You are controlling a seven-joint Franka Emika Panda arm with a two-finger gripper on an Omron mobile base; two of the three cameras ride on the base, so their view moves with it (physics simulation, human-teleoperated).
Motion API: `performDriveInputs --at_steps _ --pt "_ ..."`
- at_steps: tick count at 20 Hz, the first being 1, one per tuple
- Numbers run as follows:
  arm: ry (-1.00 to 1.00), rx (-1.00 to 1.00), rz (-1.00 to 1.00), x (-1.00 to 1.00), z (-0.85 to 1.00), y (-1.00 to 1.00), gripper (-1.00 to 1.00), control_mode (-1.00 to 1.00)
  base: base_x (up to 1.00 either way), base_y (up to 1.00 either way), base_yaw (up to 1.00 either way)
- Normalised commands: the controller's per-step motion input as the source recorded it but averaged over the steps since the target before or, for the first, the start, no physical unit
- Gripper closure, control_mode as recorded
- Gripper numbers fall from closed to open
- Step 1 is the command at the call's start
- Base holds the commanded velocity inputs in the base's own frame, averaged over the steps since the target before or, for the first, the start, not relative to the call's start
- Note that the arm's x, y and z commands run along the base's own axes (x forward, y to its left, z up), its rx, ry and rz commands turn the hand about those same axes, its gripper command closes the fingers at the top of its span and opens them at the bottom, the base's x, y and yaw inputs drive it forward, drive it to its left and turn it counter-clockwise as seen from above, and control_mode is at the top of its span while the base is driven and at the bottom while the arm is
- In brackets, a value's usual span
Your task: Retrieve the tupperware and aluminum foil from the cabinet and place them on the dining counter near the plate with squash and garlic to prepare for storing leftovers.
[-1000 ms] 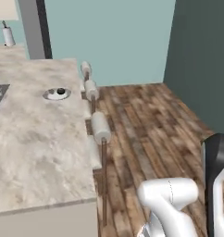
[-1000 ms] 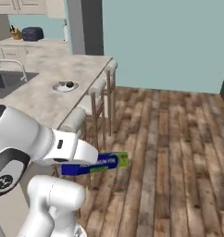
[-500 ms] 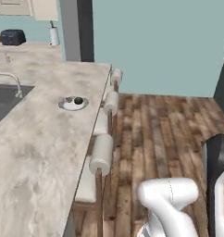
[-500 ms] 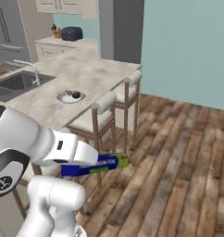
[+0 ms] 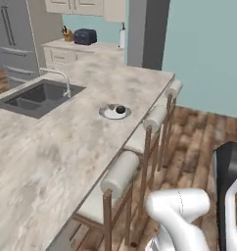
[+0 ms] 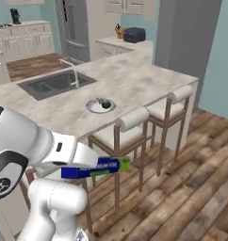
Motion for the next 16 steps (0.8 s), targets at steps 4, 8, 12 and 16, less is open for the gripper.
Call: performDriveInputs --at_steps 4,8,12,16 --pt "0.0 0.0 0.0 0.0 0.0 0.0 1.0 1.0 0.74 -0.69 0.52" --pt "0.0 0.0 0.0 0.0 0.0 0.0 1.0 1.0 0.55 -0.79 0.52" --pt "0.0 0.0 0.0 0.0 0.0 0.0 1.0 1.0 0.48 -0.75 0.56" --pt "0.0 0.0 0.0 0.0 0.0 0.0 1.0 1.0 0.18 -0.96 0.49"
